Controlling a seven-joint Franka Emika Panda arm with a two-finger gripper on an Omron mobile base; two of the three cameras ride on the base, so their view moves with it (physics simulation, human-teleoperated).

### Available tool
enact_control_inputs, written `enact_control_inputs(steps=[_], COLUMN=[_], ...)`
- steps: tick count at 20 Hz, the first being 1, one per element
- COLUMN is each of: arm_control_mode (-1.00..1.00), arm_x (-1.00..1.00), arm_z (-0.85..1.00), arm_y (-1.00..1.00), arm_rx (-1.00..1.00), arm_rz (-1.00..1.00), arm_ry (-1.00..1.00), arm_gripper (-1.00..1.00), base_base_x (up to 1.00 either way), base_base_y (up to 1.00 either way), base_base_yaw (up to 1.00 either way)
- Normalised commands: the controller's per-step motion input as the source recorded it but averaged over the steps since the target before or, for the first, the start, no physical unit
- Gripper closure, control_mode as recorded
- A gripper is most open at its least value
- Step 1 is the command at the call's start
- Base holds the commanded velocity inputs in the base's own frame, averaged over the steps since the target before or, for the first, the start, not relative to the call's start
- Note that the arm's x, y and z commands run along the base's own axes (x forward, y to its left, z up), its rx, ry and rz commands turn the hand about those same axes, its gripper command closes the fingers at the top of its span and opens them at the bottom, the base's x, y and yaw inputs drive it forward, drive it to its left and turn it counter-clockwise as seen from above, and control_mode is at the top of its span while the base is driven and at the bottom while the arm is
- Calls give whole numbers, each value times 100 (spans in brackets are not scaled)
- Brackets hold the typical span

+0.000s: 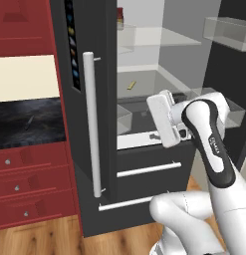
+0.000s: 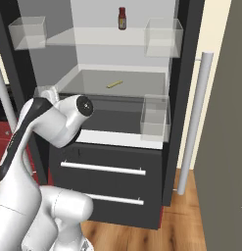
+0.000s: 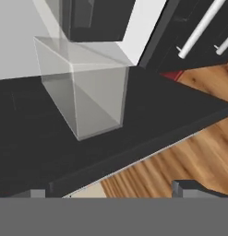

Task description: Retrieve the butter from the fridge and place it on a plate on the dining table. Then retrieve the butter knife by the fridge and place it near the plate.

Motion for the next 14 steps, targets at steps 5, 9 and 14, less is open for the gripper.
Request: enact_control_inputs(steps=[5, 9, 14], arm_control_mode=[-100, -100, -100], arm_x=[21, 19, 11], arm_z=[0, 0, -4], arm_y=[49, 51, 62], arm_rx=[0, 0, 0], arm_rz=[0, 0, 0], arm_ry=[-6, -4, 0], arm_gripper=[-100, -100, -100], base_base_x=[0, 0, 0], base_base_y=[0, 0, 0], base_base_yaw=[0, 0, 0])
